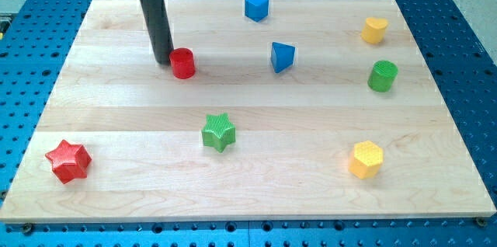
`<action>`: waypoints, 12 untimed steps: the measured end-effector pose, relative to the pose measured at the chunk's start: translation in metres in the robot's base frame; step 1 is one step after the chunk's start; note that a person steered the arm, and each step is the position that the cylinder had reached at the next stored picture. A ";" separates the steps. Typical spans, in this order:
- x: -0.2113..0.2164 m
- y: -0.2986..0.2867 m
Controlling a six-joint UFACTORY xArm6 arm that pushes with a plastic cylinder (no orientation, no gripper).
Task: Make a group of red blocks and green blocks at the center
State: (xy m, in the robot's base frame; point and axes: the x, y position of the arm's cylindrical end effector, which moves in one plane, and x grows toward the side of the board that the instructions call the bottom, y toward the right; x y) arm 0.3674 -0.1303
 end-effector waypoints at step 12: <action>0.104 0.193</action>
State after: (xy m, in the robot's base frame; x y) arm 0.4717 0.0627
